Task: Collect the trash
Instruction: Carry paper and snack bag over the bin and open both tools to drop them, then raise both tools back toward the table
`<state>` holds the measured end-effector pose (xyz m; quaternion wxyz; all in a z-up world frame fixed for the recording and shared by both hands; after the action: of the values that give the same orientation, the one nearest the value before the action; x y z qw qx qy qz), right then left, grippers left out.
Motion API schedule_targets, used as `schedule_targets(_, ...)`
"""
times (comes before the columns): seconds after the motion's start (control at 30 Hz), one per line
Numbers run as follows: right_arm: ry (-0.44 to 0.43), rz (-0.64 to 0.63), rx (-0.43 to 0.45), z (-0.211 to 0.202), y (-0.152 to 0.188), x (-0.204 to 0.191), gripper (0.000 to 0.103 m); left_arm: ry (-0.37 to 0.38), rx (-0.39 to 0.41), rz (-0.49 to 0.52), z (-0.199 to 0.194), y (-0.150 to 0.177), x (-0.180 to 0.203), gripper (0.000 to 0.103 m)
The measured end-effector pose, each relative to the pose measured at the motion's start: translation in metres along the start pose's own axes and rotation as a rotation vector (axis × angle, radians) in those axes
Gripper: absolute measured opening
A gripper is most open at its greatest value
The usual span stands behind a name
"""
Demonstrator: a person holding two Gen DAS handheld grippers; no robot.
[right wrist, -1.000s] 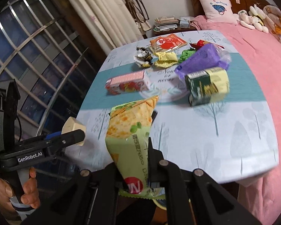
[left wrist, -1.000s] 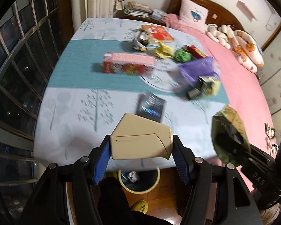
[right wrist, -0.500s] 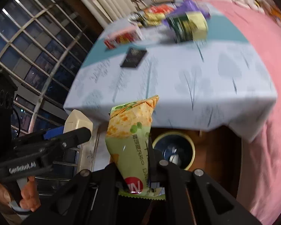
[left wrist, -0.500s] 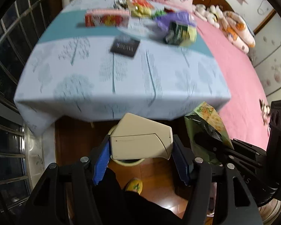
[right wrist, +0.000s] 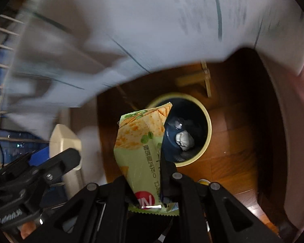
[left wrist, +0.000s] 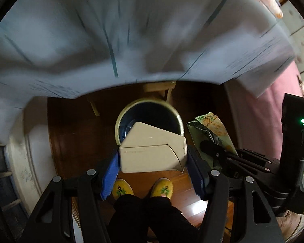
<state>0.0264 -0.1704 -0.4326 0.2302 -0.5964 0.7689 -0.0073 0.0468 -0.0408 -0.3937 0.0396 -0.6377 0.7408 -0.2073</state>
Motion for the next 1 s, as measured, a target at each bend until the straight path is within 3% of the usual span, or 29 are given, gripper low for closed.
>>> schedule_targets(0.2, 0.034, 0.062, -0.031, 0.086, 0.013, 0.034, 0.01, -0.01, -0.026, 0.025, 0.086, 0.02, -0.01, 0.061)
schedule_targets(0.3, 0.036, 0.055, -0.05, 0.113, 0.019, 0.043, 0.012, -0.025, -0.017, 0.043, 0.109, 0.023, -0.013, 0.061)
schedule_targets(0.37, 0.039, 0.056, -0.073, 0.127, 0.021, 0.048, 0.024, -0.036, -0.02, 0.053, 0.121, 0.023, -0.017, 0.067)
schedule_targets(0.4, 0.033, 0.055, -0.079, 0.131, 0.022, 0.049, 0.033, -0.047, -0.027, 0.059, 0.128, 0.024, -0.019, 0.078)
schedule_targets(0.5, 0.017, 0.045, -0.087, 0.138, 0.018, 0.052, 0.063, -0.054, 0.002, 0.063, 0.134, 0.02, -0.023, 0.083)
schedule_targets(0.53, 0.007, 0.038, -0.082, 0.138, 0.016, 0.052, 0.067, -0.059, 0.012, 0.064, 0.134, 0.02, -0.025, 0.085)
schedule_targets(0.6, 0.004, 0.024, -0.074, 0.138, 0.013, 0.051, 0.067, -0.073, 0.019, 0.061, 0.134, 0.017, -0.03, 0.09)
schedule_targets(0.77, -0.001, 0.023, -0.05, 0.124, 0.008, 0.044, 0.067, -0.083, 0.039, 0.043, 0.119, 0.011, -0.038, 0.09)
schedule_targets(1.0, 0.021, 0.016, -0.01, 0.078, -0.002, 0.028, 0.067, -0.093, 0.063, 0.055, 0.061, 0.003, -0.032, 0.09)
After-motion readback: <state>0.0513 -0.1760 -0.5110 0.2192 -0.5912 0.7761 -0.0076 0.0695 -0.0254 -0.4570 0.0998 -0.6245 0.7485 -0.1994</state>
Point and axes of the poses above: each gripper's, at about its wrist camera, not at the fingertips, and z roughly the way its jaws point, x to its right, y to its underside, the point moved 8 cm from there along z, roughly the way its jaws point, and after that the axes turned 12 degrees about x, right-handed, at the moved point
